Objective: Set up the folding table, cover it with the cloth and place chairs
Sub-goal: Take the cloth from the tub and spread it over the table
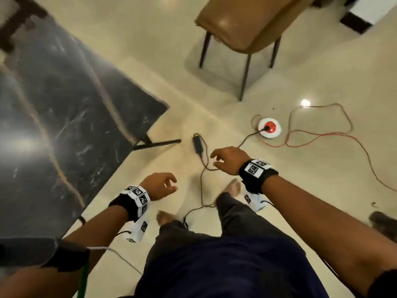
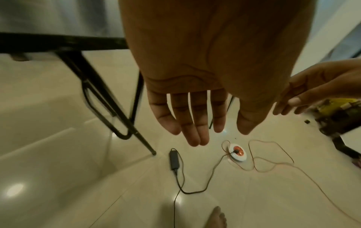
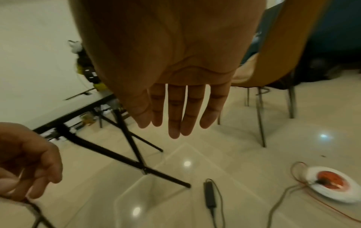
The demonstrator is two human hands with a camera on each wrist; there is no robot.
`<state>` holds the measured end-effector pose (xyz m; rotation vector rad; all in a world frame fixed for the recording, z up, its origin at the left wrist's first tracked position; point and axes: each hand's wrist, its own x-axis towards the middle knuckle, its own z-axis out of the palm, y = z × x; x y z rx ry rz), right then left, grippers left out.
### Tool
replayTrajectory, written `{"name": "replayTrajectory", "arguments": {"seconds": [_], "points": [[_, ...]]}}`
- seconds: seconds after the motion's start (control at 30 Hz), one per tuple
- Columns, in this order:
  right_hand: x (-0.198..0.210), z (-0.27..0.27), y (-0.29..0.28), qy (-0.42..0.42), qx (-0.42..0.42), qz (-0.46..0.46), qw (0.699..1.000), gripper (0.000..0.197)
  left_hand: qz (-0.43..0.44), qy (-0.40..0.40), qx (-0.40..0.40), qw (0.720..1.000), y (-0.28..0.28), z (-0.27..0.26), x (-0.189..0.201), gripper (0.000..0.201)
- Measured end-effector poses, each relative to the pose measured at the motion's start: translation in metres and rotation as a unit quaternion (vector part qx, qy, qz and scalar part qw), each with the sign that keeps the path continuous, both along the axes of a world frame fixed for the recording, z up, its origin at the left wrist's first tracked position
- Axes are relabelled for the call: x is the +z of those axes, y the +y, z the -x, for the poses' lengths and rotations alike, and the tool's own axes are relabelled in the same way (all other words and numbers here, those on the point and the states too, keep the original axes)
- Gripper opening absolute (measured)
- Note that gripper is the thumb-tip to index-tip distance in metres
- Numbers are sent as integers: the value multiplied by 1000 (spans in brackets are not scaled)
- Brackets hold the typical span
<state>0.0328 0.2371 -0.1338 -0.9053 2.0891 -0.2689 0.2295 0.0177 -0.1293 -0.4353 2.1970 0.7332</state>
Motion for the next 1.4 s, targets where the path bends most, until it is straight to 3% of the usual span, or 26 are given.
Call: {"name": "replayTrajectory", "arguments": {"seconds": [0.17,0.37,0.53,0.73,0.9,1.13,1.23,1.4], "points": [[-16,57,175,-41,-215,-72,973,33,28,-45,-147,988,84,138,-11,34],[-27,69,340,-94,-480,-58,870,27,53,-20,-285,957,211,294,0,30],[-25,67,452,-90,-630,-33,770,25,57,14,-439,896,354,396,8,30],[-16,57,593,-83,-768,-21,635,26,21,32,-601,799,564,488,13,30],[2,24,698,-59,-864,3,500,25,15,24,-690,723,730,518,17,29],[3,-45,837,6,-941,-13,339,30,16,35,-801,598,954,497,12,27],[-13,-66,897,9,-959,-20,283,38,9,40,-818,574,1040,481,-4,27],[-46,-93,984,-33,-975,-4,218,53,-16,56,-837,544,1166,441,-36,33]]}}
